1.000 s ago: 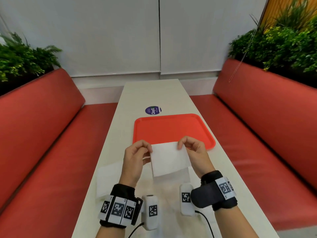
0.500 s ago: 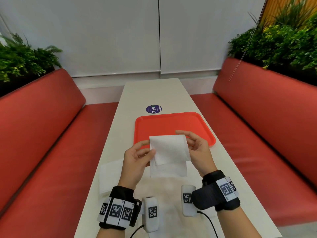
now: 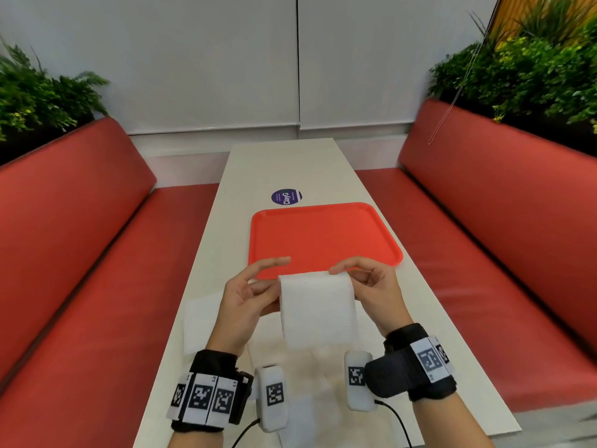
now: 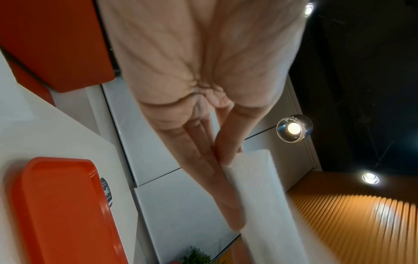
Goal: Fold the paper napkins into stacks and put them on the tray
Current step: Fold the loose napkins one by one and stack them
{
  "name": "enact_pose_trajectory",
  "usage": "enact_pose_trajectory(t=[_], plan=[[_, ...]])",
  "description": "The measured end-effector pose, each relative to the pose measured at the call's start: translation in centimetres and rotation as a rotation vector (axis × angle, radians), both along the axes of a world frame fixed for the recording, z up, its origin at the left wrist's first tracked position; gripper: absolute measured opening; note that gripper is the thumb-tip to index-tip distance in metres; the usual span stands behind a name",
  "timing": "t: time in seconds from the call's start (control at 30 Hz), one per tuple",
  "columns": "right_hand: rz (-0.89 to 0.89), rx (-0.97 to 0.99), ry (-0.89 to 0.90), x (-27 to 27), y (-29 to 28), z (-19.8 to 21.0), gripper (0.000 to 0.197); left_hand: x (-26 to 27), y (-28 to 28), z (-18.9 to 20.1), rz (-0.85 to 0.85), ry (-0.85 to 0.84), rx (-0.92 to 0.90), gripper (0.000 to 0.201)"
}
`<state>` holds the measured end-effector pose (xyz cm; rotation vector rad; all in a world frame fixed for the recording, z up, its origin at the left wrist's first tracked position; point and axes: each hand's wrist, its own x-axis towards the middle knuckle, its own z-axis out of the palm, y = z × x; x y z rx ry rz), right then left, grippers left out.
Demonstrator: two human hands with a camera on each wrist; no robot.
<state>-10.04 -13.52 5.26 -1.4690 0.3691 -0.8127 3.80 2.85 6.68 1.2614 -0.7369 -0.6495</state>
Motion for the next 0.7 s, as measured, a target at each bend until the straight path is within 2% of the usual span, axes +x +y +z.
enact_pose_trajectory(t=[0.1,0.2,0.23,0.33,0.43,0.57,0.7], plan=[[0.006,0.002,-0.013,-0.1,0.0,-0.3,0.015,0.0,0.1,0.3,-0.007,-0.028,0.005,0.019],[0.024,0.014,-0.024,-0.2,0.3,-0.2,0.002,-0.1,0.0,0.5,-0.002,-0.072,0.025,0.006],[0.019,0.011,-0.026,-0.2,0.4,-0.1,0.007,-0.2,0.0,0.5,-0.003,-0.077,0.035,0.005],[0.021,-0.008,-0.027,-0.3,0.4,0.0,0.001,-0.4,0.0,0.7,-0.017,-0.066,0.063,0.015],[0.007,-0.022,-0.007,-0.5,0.5,0.0,0.009,-0.8,-0.1,0.9,-0.014,-0.120,0.076,0.018],[0.028,-0.016,0.048,-0.6,0.7,0.1,0.021,-0.6,-0.5,0.0,0.076,-0.190,0.089,0.030],[0.003,-0.007,0.058,-0.6,0.6,0.0,0.024,-0.4,-0.5,-0.5,0.118,-0.209,0.106,0.033]])
